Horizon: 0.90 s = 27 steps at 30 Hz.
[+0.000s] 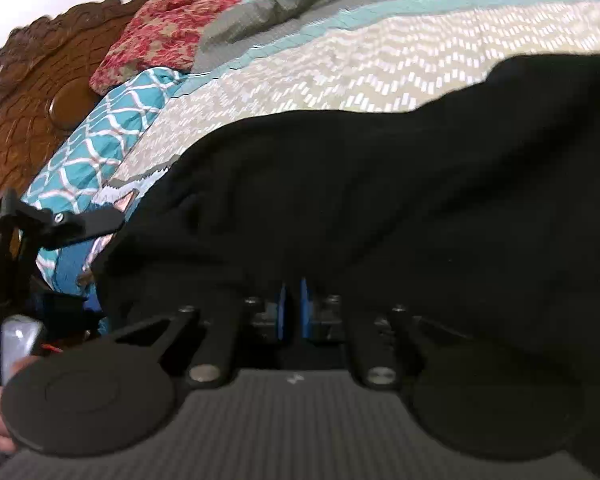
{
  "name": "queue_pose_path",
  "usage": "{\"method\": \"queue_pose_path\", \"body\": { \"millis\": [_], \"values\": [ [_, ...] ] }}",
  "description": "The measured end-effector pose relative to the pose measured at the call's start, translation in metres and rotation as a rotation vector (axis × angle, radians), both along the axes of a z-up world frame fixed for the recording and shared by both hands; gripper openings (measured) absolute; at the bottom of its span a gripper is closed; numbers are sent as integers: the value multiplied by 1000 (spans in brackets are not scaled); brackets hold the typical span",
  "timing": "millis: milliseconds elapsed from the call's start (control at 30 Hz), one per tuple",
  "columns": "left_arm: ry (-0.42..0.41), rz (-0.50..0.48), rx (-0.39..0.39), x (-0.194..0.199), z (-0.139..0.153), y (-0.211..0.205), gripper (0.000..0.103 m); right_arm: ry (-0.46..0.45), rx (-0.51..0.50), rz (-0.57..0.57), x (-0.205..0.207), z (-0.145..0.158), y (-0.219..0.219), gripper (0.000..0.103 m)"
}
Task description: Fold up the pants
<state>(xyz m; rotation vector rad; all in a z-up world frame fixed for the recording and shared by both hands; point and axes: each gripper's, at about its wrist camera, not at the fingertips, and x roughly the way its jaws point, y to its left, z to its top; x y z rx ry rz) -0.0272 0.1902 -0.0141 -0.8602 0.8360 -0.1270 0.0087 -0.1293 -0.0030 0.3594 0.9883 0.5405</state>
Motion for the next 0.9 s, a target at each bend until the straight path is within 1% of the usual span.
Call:
{"method": "queue_pose_path", "body": {
  "millis": [33,67,133,167,233,300,333,367,400,433,467,500,567,633,733,800,833,900],
  "values": [
    [6,6,-2,5,-3,0,101,13,13,-5,0,0,-4,9],
    [4,7,10,7,-4,-2,91,19,28,-10,1,-1,-4,9],
    [2,-3,69,7,-2,-8,76,26,63,-25,-2,-4,-11,8],
    [2,-5,89,7,-1,-9,73,27,72,-27,-4,-5,-12,8],
    [-5,-8,84,2,-1,-4,71,27,82,-23,-6,-5,-15,8],
    [-2,0,50,1,-3,2,72,26,87,-23,-7,-6,-13,8],
    [4,4,31,0,-4,5,75,24,90,-22,-8,-6,-13,8],
    [10,6,8,-3,-4,9,81,23,93,-21,-7,-7,-12,8],
    [13,6,-8,-5,-4,11,85,24,99,-20,-5,-8,-13,8],
    [20,2,-27,-8,-2,13,94,27,105,-22,-5,-9,-14,8],
    [29,1,-38,-11,0,13,100,31,112,-24,-5,-10,-15,8],
    [37,5,-47,-15,2,14,102,33,118,-25,-5,-10,-16,8],
    [50,11,-66,-27,4,12,103,39,130,-26,-5,-12,-20,8],
    [51,8,-57,-30,2,7,103,46,143,-34,-6,-13,-22,8],
    [56,19,-36,-20,-2,1,103,54,152,-43,-4,-14,-20,8],
    [36,15,-19,-9,-2,-5,102,55,150,-44,-5,-13,-18,8],
    [26,8,-10,-1,-1,-8,100,54,148,-43,-5,-12,-18,8],
    [21,5,15,12,-1,-12,65,52,146,-41,-6,-12,-20,8]
  ]
}}
